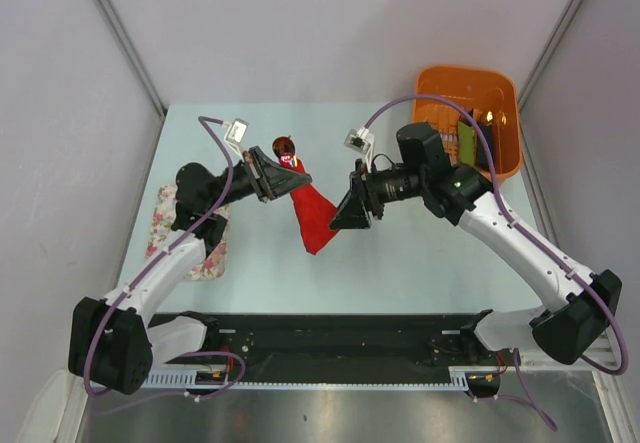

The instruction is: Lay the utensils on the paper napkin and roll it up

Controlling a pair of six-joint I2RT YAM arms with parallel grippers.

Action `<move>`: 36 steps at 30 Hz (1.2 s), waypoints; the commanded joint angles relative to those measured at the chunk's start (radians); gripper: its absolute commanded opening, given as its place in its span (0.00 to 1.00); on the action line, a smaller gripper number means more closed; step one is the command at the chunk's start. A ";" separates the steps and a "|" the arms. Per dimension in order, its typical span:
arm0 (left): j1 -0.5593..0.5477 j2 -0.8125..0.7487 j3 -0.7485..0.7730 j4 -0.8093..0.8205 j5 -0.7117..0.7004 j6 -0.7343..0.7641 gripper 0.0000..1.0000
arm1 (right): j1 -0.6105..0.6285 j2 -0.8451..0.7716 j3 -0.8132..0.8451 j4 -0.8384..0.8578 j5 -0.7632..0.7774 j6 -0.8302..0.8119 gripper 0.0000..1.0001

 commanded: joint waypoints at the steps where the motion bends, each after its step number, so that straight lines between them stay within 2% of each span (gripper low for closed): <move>1: 0.007 -0.038 0.006 0.043 0.013 -0.009 0.00 | 0.007 -0.016 0.038 -0.072 0.047 -0.079 0.47; 3: 0.007 -0.041 0.005 0.052 0.021 -0.021 0.00 | -0.003 -0.012 0.045 -0.081 0.050 -0.094 0.28; 4: 0.009 -0.041 0.002 0.055 0.025 -0.024 0.00 | -0.012 -0.007 0.048 -0.088 0.047 -0.092 0.12; 5: 0.010 -0.047 -0.001 0.055 0.033 -0.029 0.00 | -0.025 -0.006 0.053 -0.089 0.048 -0.097 0.01; 6: 0.013 -0.047 -0.003 0.057 0.038 -0.034 0.00 | -0.031 -0.007 0.059 -0.092 0.047 -0.105 0.00; 14: 0.021 -0.069 -0.001 0.140 0.120 -0.139 0.00 | -0.063 -0.007 0.055 -0.103 0.055 -0.266 0.00; 20: 0.012 -0.084 0.022 0.121 0.136 -0.152 0.00 | 0.020 0.025 -0.019 -0.020 0.073 -0.329 0.00; 30: -0.037 -0.076 0.028 0.135 0.130 -0.179 0.00 | 0.073 0.109 -0.065 0.222 0.096 -0.260 0.00; 36: -0.048 -0.073 0.022 0.129 0.107 -0.167 0.00 | 0.122 0.125 -0.076 0.311 0.117 -0.198 0.00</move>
